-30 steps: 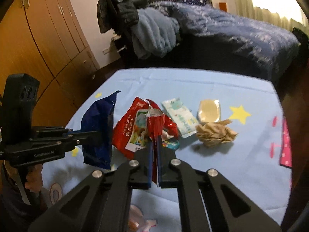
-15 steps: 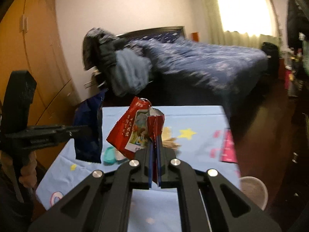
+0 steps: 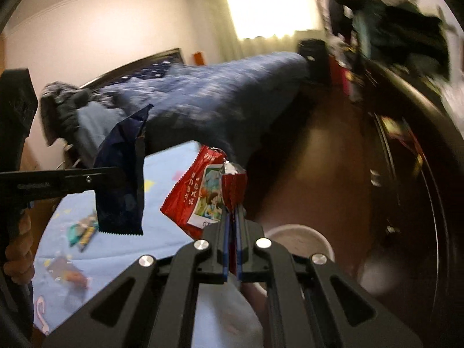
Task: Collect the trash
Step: 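Carry both wrappers over the wastebasket and open both grippers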
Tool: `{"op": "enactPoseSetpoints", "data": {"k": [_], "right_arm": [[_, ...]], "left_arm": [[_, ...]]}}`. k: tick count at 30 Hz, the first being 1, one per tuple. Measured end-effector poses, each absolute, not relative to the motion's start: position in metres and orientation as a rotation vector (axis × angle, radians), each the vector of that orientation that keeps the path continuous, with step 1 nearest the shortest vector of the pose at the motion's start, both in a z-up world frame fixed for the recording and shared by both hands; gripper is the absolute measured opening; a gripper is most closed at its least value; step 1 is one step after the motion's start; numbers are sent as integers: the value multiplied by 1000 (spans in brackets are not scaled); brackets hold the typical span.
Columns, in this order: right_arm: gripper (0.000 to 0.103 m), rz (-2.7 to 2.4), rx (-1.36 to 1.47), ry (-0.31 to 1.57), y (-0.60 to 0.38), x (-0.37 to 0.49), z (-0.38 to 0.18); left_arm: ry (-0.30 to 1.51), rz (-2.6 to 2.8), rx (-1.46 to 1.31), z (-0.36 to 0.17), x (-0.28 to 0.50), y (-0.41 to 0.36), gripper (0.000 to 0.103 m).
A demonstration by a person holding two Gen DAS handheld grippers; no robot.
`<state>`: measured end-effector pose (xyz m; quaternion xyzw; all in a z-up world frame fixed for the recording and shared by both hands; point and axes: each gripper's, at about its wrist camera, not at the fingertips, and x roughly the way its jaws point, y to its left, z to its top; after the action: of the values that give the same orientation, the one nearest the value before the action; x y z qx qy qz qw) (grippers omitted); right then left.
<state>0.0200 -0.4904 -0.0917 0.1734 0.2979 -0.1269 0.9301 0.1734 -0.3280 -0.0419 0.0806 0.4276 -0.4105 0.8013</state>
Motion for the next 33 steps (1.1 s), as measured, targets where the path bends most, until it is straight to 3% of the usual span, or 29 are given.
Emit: {"op": "enactPoseSetpoints", "data": {"k": [13,28,33], "right_arm": [[5,-420,460,802,-567,35,-215],[6,-460,597,935,-605,59,-325],[7,-461,608,969,-607,68,-343]], "left_arm": [[1137,-846,307,-140,195,-456,5],[1431,-687,320,-228,222,-510,6],[1432,-639,366,-238,226,-527,20]]}}
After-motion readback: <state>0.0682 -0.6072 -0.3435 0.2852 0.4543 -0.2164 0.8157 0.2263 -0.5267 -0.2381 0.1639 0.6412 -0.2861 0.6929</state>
